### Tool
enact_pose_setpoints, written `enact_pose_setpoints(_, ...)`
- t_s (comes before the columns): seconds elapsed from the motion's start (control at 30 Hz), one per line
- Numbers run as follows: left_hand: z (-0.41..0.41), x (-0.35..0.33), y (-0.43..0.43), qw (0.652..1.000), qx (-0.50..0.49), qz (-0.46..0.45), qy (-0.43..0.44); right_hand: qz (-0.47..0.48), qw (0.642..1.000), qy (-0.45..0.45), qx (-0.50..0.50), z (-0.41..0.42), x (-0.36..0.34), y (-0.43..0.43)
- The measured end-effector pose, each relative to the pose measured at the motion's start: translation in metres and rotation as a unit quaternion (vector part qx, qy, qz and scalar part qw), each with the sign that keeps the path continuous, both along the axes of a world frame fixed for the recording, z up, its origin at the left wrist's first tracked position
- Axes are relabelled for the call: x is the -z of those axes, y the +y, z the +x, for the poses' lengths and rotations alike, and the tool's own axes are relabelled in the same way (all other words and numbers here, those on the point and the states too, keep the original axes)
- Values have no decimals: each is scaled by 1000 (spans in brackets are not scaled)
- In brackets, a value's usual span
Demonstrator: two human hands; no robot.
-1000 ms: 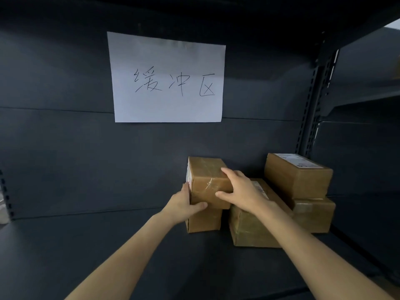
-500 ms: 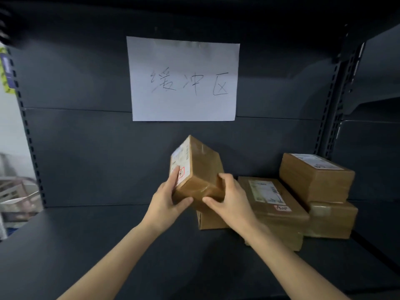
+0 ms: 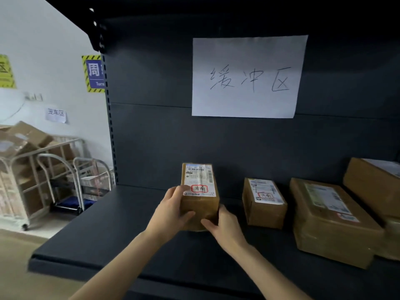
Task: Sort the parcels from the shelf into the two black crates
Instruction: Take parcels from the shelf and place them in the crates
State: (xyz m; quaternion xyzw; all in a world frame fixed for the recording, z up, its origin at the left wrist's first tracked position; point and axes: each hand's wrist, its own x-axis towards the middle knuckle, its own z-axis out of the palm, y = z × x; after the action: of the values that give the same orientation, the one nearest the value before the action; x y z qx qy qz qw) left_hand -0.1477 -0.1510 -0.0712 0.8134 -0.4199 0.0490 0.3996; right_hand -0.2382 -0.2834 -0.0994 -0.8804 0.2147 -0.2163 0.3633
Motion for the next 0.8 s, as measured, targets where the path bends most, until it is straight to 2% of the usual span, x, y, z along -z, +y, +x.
enact_pose_setpoints(0.2, 9, 14, 0, 999, -12, 21, 48, 9, 1000, 19, -9, 2, 7, 3)
enact_pose_setpoints(0.3, 11, 17, -2, 999, -20, 26, 34, 8, 1000, 26, -15, -1, 4, 0)
enact_pose_setpoints(0.37, 8, 17, -5, 998, -50, 20, -12, -5, 999, 32, -18, -6, 2, -4)
enact_pose_setpoints(0.47, -6, 12, -13, 987, -62, -29, -147, -36, 999, 33, 6, -20, -4, -18)
enact_pose_setpoints(0.53, -22, 6, -23, 973, -29, -66, -218, -59, 998, 6, 26, -31, -8, -29)
enact_pose_setpoints(0.6, -38, 3, -37, 964, 24, -84, -250, -77, 995, -22, 56, -42, -13, -41)
enact_pose_setpoints(0.7, -62, 4, -59, 967, 91, -57, -229, -98, 988, -48, 110, -60, -21, -57)
enact_pose_setpoints(0.8, -73, 13, -83, 985, 115, 3, -132, -112, 979, -60, 157, -74, -21, -70)
